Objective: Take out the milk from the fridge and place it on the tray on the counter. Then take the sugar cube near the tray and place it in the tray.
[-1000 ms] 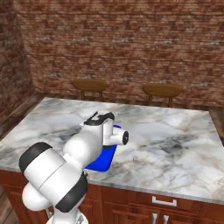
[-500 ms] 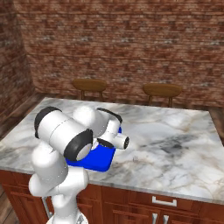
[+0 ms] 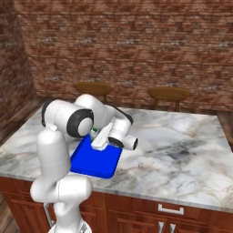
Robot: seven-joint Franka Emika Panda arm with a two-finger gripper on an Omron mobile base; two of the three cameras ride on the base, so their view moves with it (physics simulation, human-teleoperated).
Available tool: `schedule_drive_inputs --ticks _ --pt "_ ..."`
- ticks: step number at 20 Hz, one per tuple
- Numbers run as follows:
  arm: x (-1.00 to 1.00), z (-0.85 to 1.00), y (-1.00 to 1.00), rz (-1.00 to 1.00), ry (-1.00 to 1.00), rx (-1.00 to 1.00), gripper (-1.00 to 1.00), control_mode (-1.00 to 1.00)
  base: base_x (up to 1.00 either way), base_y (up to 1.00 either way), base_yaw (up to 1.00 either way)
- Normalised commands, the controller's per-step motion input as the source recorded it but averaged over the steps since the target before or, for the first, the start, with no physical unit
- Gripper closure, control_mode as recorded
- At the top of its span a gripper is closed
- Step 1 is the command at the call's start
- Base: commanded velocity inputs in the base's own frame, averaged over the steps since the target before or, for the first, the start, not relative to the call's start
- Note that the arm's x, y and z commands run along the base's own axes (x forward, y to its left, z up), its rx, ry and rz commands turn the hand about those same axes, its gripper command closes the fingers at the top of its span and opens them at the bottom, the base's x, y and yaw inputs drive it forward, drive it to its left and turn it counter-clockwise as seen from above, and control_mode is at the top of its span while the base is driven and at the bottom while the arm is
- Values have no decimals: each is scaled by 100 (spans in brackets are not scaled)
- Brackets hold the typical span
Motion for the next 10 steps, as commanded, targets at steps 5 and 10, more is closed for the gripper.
schedule_drive_inputs --ticks 5,10 --pt "30 -26 0 0 -2 0 100 -100 0 0 0" --pt "14 -28 1 0 -5 0 100 -100 0 0 0"
